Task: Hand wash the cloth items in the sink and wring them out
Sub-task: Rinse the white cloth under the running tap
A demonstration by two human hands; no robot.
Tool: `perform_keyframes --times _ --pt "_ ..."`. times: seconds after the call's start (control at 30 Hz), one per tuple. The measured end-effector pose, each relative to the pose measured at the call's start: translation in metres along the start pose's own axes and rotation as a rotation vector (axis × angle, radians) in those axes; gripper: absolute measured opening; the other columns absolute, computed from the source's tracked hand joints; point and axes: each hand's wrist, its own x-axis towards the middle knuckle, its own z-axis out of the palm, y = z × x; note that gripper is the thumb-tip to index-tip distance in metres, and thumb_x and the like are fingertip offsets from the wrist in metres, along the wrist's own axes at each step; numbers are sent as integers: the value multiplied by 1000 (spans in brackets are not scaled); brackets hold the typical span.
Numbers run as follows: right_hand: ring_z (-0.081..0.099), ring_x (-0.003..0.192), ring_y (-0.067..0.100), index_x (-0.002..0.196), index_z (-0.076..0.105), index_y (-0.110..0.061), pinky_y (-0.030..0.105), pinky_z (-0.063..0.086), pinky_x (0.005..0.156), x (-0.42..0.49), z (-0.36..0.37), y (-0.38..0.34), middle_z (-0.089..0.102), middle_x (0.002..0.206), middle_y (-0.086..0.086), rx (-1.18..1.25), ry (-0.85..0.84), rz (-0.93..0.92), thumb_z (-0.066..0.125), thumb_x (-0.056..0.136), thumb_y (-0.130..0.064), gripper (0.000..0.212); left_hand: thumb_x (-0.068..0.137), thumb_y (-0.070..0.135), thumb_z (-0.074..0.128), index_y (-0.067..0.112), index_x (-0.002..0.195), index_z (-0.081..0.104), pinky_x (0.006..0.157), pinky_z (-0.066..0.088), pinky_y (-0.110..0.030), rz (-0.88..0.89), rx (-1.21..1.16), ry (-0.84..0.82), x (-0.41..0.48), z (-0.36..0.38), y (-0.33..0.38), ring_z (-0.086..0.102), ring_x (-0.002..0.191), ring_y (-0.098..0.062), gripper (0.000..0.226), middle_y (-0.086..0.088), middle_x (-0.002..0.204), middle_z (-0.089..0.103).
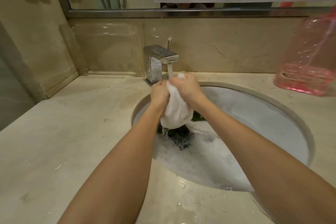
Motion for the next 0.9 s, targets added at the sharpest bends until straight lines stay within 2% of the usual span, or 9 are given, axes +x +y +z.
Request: perform_keyframes --times 0.17,0.33,0.43,0.6,0.67,0.73,0.77,0.8,0.9 --pt "37 56 14 54 40 -18 27 31 52 6 -22 20 42 54 -3 -38 277 -10 54 91 -14 39 103 34 43 14 69 47 62 35 -30 119 70 -35 -8 23 6 42 66 -18 40 -10 69 45" --pt "39 48 5 57 42 -19 14 34 47 -10 6 13 42 55 -5 -11 46 -116 55 93 -11 39 101 21 45 12 89 62 65 51 -28 -106 60 73 11 -2 3 64 80 -21 23 -8 87 66" --pt "34 44 5 55 38 -21 20 30 46 -3 0 20 38 51 -7 -44 68 -64 55 92 -12 42 102 28 46 8 88 64 77 53 -37 -74 59 42 9 0 4 66 90 -28 30 -11 89 68" --pt "31 56 13 57 32 -19 29 26 54 12 -27 33 33 55 -2 -1 245 -76 52 93 -15 41 100 42 48 17 61 41 54 36 -20 51 2 -31 2 24 13 42 53 -8 47 1 60 41" --pt "32 54 11 56 33 -20 28 28 54 13 -28 34 34 53 -6 75 267 -22 55 95 -21 45 94 48 58 18 61 43 52 36 -19 45 51 -53 3 15 8 44 52 -7 47 2 59 43" --pt "41 55 10 57 44 -19 28 35 56 14 -30 32 44 56 -7 132 269 20 54 98 -29 43 85 54 66 10 92 67 81 51 -29 -63 77 -123 8 0 1 68 89 -26 44 -14 91 70" --pt "48 60 10 63 53 -16 27 40 60 17 -33 30 52 62 -4 153 275 39 52 99 -34 40 82 54 69 7 116 65 98 49 -39 -111 77 -174 8 -7 0 62 109 -36 59 -21 115 67" --pt "51 65 10 72 59 -12 23 42 62 19 -36 26 55 69 -1 166 287 51 49 100 -39 40 78 55 72 6 131 56 104 46 -44 -151 54 -256 10 -12 -1 58 115 -38 74 -21 126 62" --pt "47 65 11 75 54 -11 18 40 60 24 -39 18 51 70 2 204 298 78 44 99 -49 47 60 60 84 12 137 47 94 53 -48 -258 52 -480 8 -12 0 60 113 -30 97 -9 133 57"
